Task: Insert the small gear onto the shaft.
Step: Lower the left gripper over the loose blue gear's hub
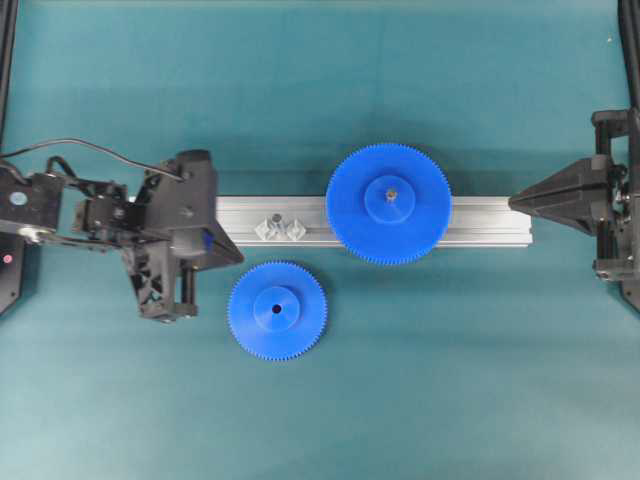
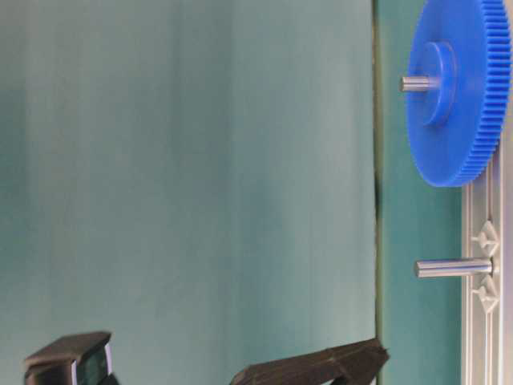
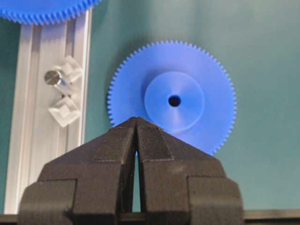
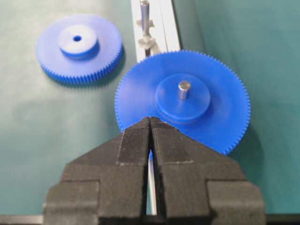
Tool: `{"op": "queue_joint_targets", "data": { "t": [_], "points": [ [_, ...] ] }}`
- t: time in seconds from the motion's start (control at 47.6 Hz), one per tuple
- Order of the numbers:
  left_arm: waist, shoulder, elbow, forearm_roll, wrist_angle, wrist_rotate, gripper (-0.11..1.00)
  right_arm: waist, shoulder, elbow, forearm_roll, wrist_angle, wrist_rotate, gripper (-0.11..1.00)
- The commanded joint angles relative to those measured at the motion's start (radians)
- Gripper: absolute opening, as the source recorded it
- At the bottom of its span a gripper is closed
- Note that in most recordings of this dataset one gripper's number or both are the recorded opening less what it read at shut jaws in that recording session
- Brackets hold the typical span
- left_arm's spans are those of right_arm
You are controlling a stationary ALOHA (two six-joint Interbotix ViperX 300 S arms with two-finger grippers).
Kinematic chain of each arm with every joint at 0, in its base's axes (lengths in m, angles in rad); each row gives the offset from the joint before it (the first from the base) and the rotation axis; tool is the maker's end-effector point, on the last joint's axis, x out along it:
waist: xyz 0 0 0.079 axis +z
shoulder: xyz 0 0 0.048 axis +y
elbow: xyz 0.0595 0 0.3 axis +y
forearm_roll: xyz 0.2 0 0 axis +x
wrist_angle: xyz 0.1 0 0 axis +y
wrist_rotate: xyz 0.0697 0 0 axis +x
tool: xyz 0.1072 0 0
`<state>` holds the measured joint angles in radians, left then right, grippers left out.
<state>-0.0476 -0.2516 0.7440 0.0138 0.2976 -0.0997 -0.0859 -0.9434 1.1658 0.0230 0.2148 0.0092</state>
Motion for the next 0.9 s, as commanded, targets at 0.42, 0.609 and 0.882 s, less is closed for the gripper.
{"op": "queue_joint_targets", "data": {
  "t": [0.42,0.609,0.882],
  "points": [
    [-0.051,0.179,-0.169,0.003,0.11,-0.005,-0.01,-0.003,0.006,-0.003,0.002,-0.008,-0.002,0.05],
    [-0.051,0.221,-0.213,0.003,0.153,-0.005,-0.01,-0.003,0.003,-0.003,0.002,-0.008,-0.002,0.05],
    [-0.058,0.272,-0.262,0.003,0.21,-0.006,-0.01,-0.003,0.0,0.006,0.0,-0.008,-0.002,0.05]
  ]
}}
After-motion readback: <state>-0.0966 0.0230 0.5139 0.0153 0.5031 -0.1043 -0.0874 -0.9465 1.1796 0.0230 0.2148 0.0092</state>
